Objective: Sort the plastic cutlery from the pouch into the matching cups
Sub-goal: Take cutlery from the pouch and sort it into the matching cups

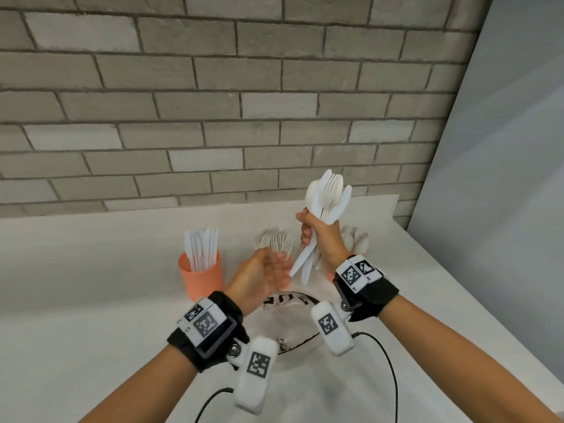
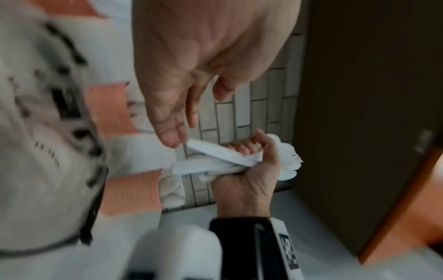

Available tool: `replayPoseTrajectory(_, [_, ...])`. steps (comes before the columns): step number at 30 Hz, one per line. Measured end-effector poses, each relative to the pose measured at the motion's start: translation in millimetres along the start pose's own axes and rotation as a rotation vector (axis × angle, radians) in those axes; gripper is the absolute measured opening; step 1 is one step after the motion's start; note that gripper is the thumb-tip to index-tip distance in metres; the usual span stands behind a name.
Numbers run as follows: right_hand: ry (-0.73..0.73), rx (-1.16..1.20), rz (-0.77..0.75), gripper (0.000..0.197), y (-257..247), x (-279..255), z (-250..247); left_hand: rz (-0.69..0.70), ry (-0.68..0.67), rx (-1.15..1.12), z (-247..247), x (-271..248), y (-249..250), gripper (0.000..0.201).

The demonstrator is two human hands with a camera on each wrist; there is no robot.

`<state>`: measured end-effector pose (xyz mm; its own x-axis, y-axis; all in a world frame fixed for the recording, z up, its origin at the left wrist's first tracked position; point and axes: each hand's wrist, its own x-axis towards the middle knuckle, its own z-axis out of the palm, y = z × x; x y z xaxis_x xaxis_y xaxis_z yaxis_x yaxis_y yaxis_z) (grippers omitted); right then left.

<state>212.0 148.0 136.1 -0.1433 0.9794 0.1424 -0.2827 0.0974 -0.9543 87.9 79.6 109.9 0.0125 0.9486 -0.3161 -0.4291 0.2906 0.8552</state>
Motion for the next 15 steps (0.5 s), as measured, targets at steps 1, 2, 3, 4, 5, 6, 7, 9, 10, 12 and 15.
replayPoseTrajectory(1, [0.008,-0.006,-0.018,0.027,0.1,0.2,3.3,-0.086,-0.026,-0.046,4.0,5.6,-2.7,0.038])
replayPoseTrajectory(2, [0.012,-0.021,-0.04,0.027,0.8,0.7,6.4,-0.158,-0.042,-0.085,8.5,9.7,-5.4,0.04])
replayPoseTrajectory(3, [0.019,-0.043,-0.061,0.027,1.6,0.4,9.5,-0.212,-0.046,-0.122,11.3,13.7,-8.2,0.041])
replayPoseTrajectory(4, [0.027,-0.065,-0.082,0.028,3.4,0.1,12.2,-0.247,-0.056,-0.16,13.9,15.5,-9.5,0.04])
replayPoseTrajectory(5, [0.042,-0.08,-0.101,0.027,5.7,-0.6,14.5,-0.263,-0.068,-0.195,16.0,17.2,-10.3,0.035])
replayPoseTrajectory(6, [0.06,-0.085,-0.121,0.027,9.0,-1.1,16.0,-0.271,-0.089,-0.224,18.3,17.2,-11.0,0.029])
replayPoseTrajectory(7, [0.078,-0.084,-0.142,0.027,12.5,-1.8,16.9,-0.27,-0.102,-0.252,19.9,17.4,-11.9,0.025])
replayPoseTrajectory(9, [0.107,-0.092,-0.177,0.023,19.9,-1.6,17.1,-0.272,-0.096,-0.295,23.6,16.9,-12.7,0.032])
replayPoseTrajectory(10, [0.118,-0.102,-0.191,0.021,23.4,-0.8,16.6,-0.279,-0.09,-0.304,25.7,16.8,-12.9,0.036])
replayPoseTrajectory(12, [0.141,-0.122,-0.204,0.016,29.1,1.7,15.3,-0.28,-0.096,-0.313,29.3,16.7,-11.6,0.037])
replayPoseTrajectory(15, [0.157,-0.175,-0.164,0.016,38.1,7.7,14.0,-0.267,-0.086,-0.275,31.9,23.6,-8.2,0.032])
